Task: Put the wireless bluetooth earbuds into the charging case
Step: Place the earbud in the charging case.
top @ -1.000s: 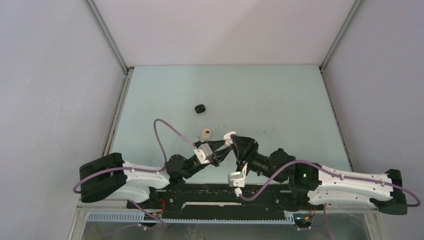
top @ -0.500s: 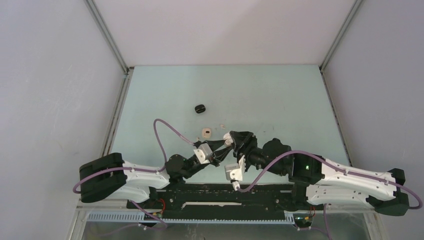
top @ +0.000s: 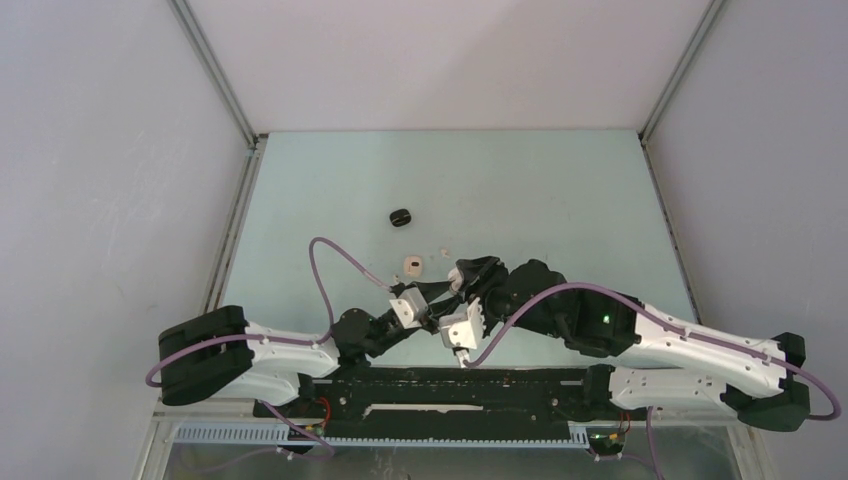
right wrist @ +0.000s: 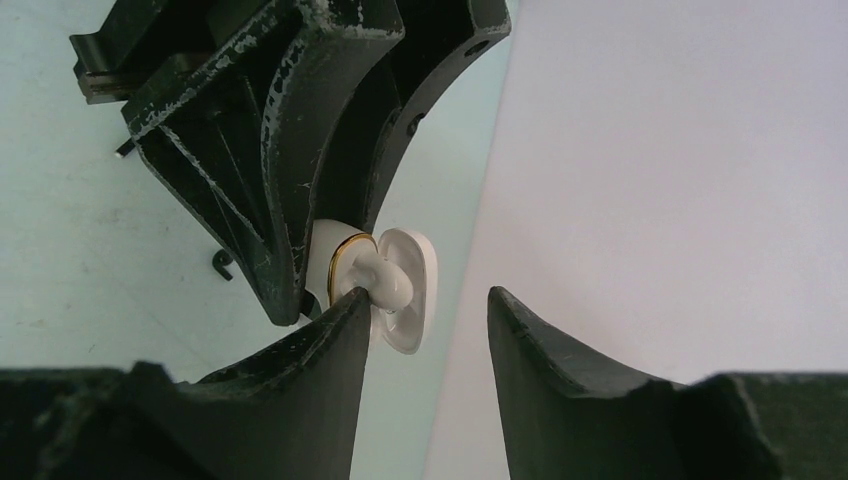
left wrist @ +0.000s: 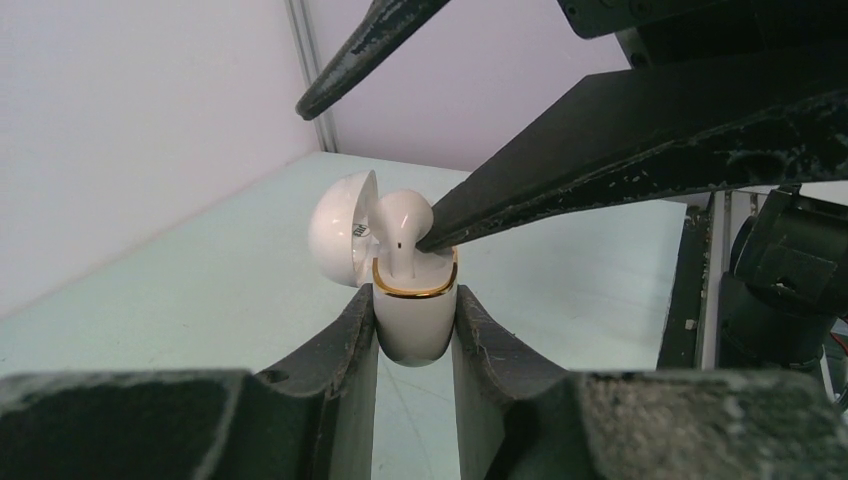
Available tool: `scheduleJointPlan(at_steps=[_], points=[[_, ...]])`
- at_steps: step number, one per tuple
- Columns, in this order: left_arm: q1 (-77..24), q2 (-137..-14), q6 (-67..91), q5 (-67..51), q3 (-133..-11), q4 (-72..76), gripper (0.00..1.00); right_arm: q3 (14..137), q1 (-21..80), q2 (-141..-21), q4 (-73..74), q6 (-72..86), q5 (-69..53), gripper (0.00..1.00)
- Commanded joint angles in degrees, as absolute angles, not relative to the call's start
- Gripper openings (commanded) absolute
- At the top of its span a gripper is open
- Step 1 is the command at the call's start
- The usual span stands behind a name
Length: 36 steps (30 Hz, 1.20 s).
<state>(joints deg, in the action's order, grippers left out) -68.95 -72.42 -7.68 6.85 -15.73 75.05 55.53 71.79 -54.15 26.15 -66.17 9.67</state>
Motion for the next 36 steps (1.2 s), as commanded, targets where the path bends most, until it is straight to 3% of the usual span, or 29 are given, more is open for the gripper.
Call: scheduleJointPlan(at_steps=[1, 4, 7, 10, 14, 21, 31, 36], points=[[-69.2, -70.3, -9.8, 6.5, -16.2, 80.0, 0.00, 59.7, 71.3, -56.5, 35.4, -63.1, 6.7, 0.51], [-69.2, -70.2, -9.9, 6.8, -15.9, 80.0, 0.00, 62.1, 71.3, -57.8, 39.7, -62.1, 5.4, 0.55], [-69.2, -70.2, -9.9, 7.0, -15.9, 80.0, 0.00, 66.0, 71.2, -59.9, 45.1, -60.3, 3.6, 0.75], [-69.2, -70.3, -10.0, 7.0, -15.8, 80.0, 0.00, 71.0, 70.6, -62.5, 49.3, -57.2, 2.5, 0.84], [-69.2, -70.9, -10.2, 7.3, -15.8, 80.4, 0.00, 79.2, 68.1, -65.3, 55.3, -53.6, 0.9, 0.90], [-69.2, -73.6, -9.8, 6.5, -16.1, 80.8, 0.00, 94.5, 51.7, -67.5, 67.0, -45.4, -11.5, 0.99], [-69.2, -78.9, -9.8, 4.2, -18.5, 79.6, 0.00, 82.4, 9.0, -66.2, 84.0, -56.1, -53.2, 1.00], [-69.0, -77.6, -6.7, -1.8, -21.7, 71.4, 0.00, 77.4, 0.7, -73.6, 91.1, -68.6, -67.3, 0.86]])
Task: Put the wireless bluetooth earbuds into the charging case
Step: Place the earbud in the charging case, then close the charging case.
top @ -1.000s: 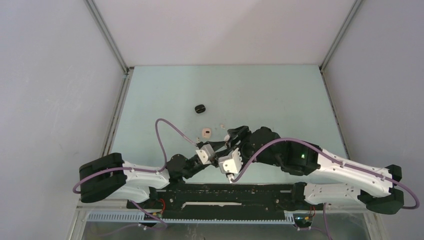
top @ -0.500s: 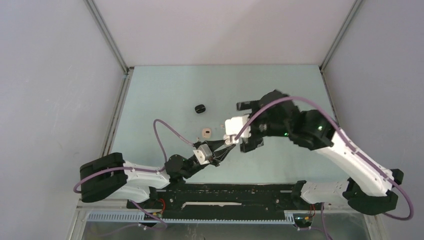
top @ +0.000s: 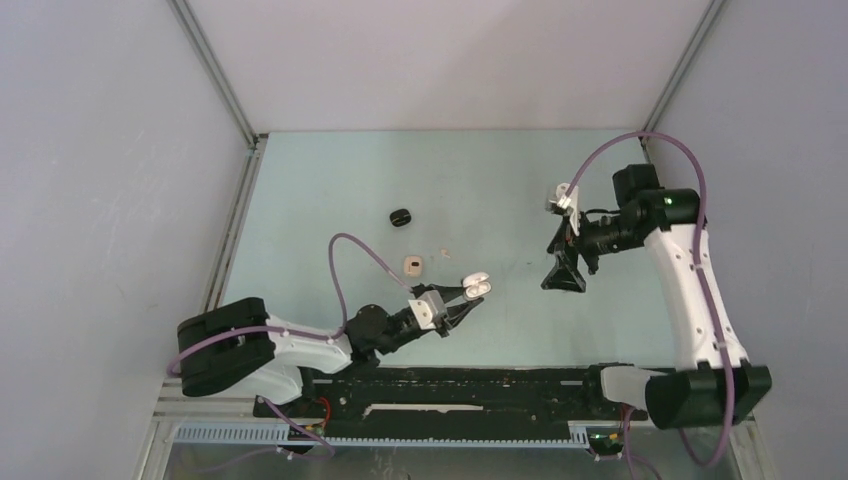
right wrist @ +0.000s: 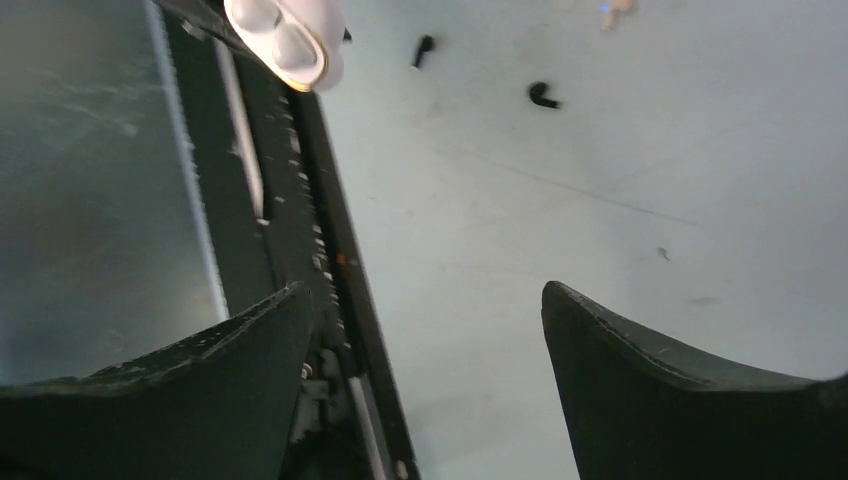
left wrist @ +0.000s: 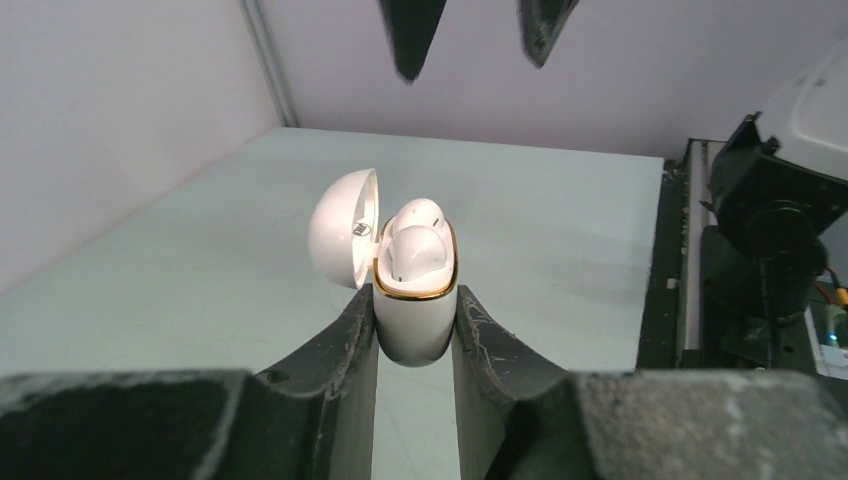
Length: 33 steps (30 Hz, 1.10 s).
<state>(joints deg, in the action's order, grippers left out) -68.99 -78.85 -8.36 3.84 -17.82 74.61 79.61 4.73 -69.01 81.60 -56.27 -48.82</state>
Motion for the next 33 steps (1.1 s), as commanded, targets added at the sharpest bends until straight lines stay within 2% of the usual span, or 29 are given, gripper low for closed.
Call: scheduleJointPlan(at_steps=[1, 3, 8, 12, 16, 17, 19, 20, 21, 33], points=[[-69.0, -77.2, -5.9, -2.5, -22.0, 70.2, 0.00, 76.3, 0.5, -74.8, 91.8, -70.5, -69.9, 0.83], [-68.1, -76.8, -2.9, -4.7, -22.2, 68.9, 0.00, 73.9, -0.6, -76.6, 91.9, -74.5, -75.1, 0.80], [-64.6, -76.2, 6.0, -11.2, -22.5, 68.0, 0.00, 70.6, -0.8, -80.3, 91.9, -80.5, -85.9, 0.80], [-64.0, -74.7, 6.3, -12.4, -24.3, 60.6, 0.00, 70.2, -0.4, -83.8, 92.0, -81.4, -89.8, 0.82], [-63.5, -73.5, 6.5, -12.9, -26.2, 55.0, 0.00, 70.6, -1.3, -85.6, 92.1, -80.7, -90.5, 0.78], [-63.5, -73.4, 6.3, -12.9, -26.6, 54.1, 0.00, 71.1, -2.2, -86.2, 92.1, -79.7, -91.1, 0.78], [-63.4, -73.3, 5.9, -12.5, -26.9, 53.6, 0.00, 72.9, -4.9, -88.0, 92.2, -76.0, -93.3, 0.89], [-63.4, -73.5, 5.9, -12.2, -27.0, 53.6, 0.00, 74.1, -6.0, -89.1, 92.2, -74.0, -94.3, 0.96], [-63.2, -73.6, 5.9, -12.2, -27.2, 53.5, 0.00, 75.7, -7.0, -90.2, 92.2, -71.3, -94.9, 0.99], [-62.5, -75.6, 7.9, -11.5, -30.6, 52.7, 0.00, 106.4, -8.4, -103.6, 92.2, -45.1, -94.5, 1.00]])
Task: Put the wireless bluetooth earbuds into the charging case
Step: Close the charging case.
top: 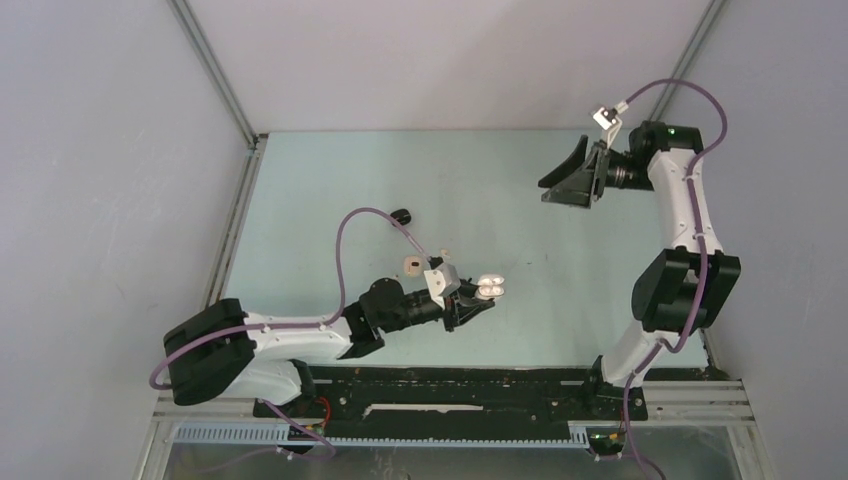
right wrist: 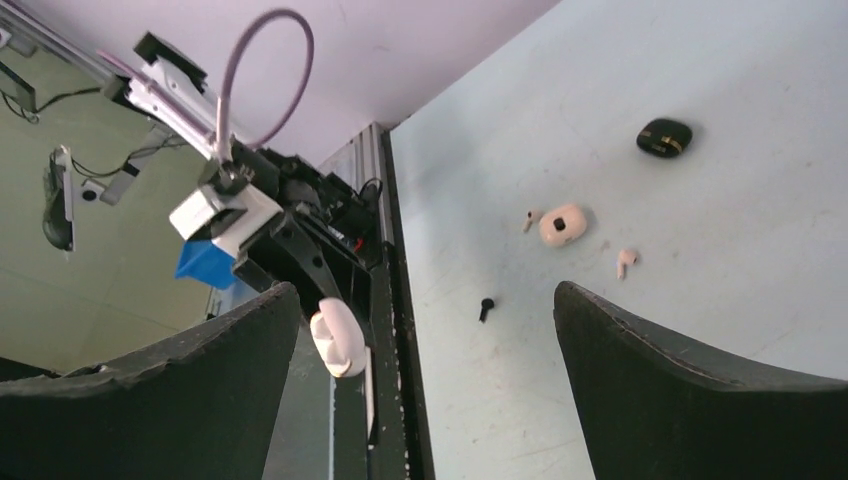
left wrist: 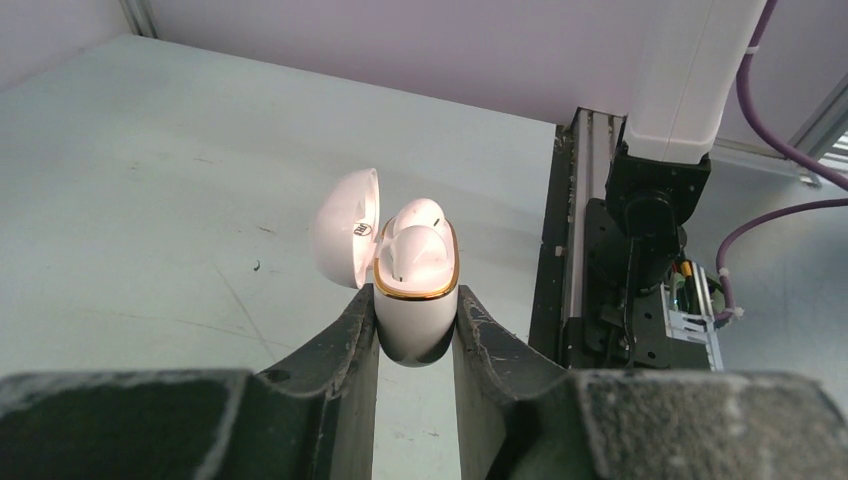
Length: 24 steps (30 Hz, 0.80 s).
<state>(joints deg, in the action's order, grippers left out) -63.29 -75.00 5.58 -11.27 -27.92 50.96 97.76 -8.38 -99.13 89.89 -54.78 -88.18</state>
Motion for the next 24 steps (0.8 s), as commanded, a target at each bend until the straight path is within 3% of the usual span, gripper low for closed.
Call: scheduleJointPlan(at_steps=[1, 3, 4, 6, 9, 12, 14, 17, 18, 21, 24], points=[[-62.1, -76.0, 8.5, -12.2, -30.7, 53.0, 0.00, 109.3, -8.4, -105.9, 92.2, -43.3, -92.3, 1.00], [-61.4, -76.6, 9.3, -13.3, -30.7, 54.2, 0.00, 115.4, -8.2, -109.9, 90.2, -36.6, -88.8, 1.00], [-61.2, -76.8, 9.5, -13.6, -30.7, 54.4, 0.00, 116.7, -8.0, -110.7, 83.4, -26.0, -85.2, 1.00], [-61.0, -76.8, 9.6, -13.9, -30.8, 54.4, 0.00, 109.8, -7.9, -107.0, 58.4, 0.0, -72.2, 1.00], [-60.9, -76.5, 9.8, -13.9, -30.8, 54.1, 0.00, 99.0, -8.7, -98.6, 32.0, 16.7, -60.2, 1.00], [-60.4, -75.8, 10.4, -14.5, -30.9, 53.1, 0.00, 91.1, -5.8, -90.1, 19.4, 11.5, -56.5, 1.00], [-59.6, -75.2, 11.7, -15.6, -31.3, 51.1, 0.00, 78.7, -1.7, -81.7, 10.1, 2.2, -53.4, 1.00], [-57.8, -74.8, 13.9, -18.6, -31.2, 49.5, 0.00, 61.6, 5.2, -68.5, -1.2, 0.2, -42.8, 1.00], [-57.3, -74.6, 13.5, -19.6, -31.0, 48.4, 0.00, 58.0, 5.7, -66.6, -3.5, 0.1, -45.2, 1.00], [-56.6, -74.4, 11.0, -21.1, -31.3, 44.2, 0.00, 53.2, 5.0, -64.1, 0.8, -5.4, -61.8, 0.97], [-55.8, -75.2, 10.3, -22.9, -32.9, 40.2, 0.00, 52.1, 7.8, -60.9, 16.9, -21.6, -64.7, 0.90]])
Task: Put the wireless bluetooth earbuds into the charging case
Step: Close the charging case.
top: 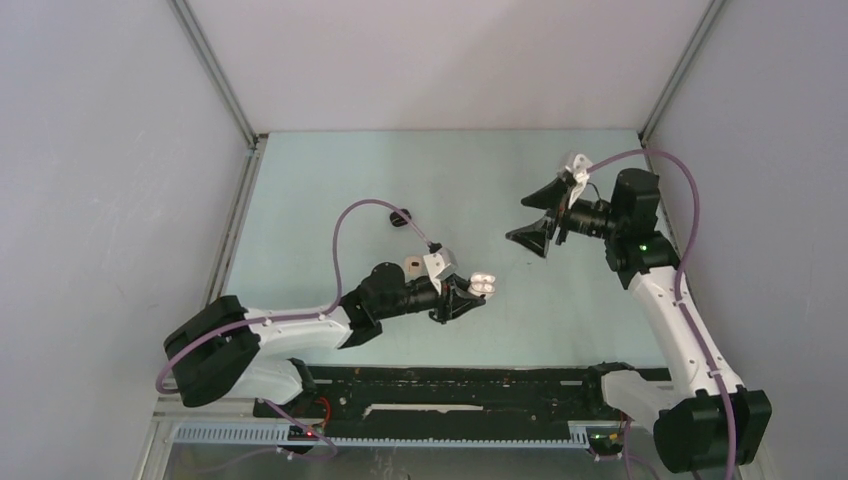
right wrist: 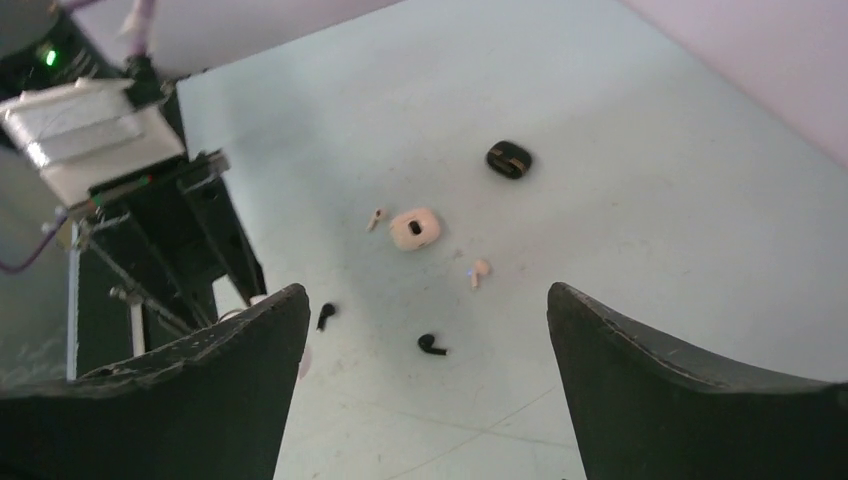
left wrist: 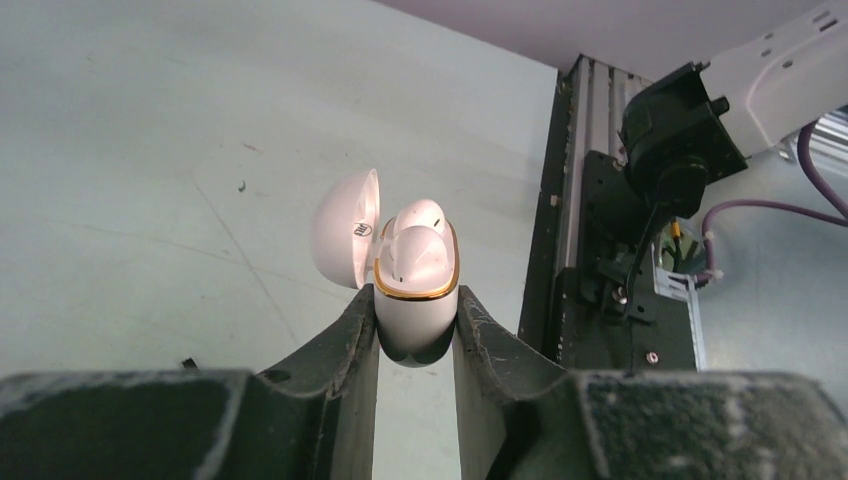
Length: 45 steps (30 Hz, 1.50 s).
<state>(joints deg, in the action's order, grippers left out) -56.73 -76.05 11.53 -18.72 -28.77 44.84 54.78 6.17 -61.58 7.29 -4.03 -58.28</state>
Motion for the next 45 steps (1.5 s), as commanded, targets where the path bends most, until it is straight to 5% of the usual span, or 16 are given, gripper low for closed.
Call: scheduleJointPlan(at_steps=[1, 8, 29, 45], points=[[-55.6, -75.8, 10.0, -23.5, -33.4, 39.5, 0.00, 52.1, 8.6, -60.0, 21.4, -26.6, -65.2, 0.88], [-55.1, -77.0, 6.9, -26.2, -34.7, 37.5, 0.00, 52.2, 10.6, -60.5, 44.4, -49.1, -70.3, 0.88], [-52.1, -81.6, 14.2, -23.2, -39.9, 36.7, 0.00, 52.1, 23.7, -62.8, 44.3, -47.1, -58.7, 0.82], [-51.9, -101.2, 34.1, -18.8, -53.0, 36.5, 0.04, 48.5, 7.2, -54.4, 26.9, -26.7, -43.6, 0.82]])
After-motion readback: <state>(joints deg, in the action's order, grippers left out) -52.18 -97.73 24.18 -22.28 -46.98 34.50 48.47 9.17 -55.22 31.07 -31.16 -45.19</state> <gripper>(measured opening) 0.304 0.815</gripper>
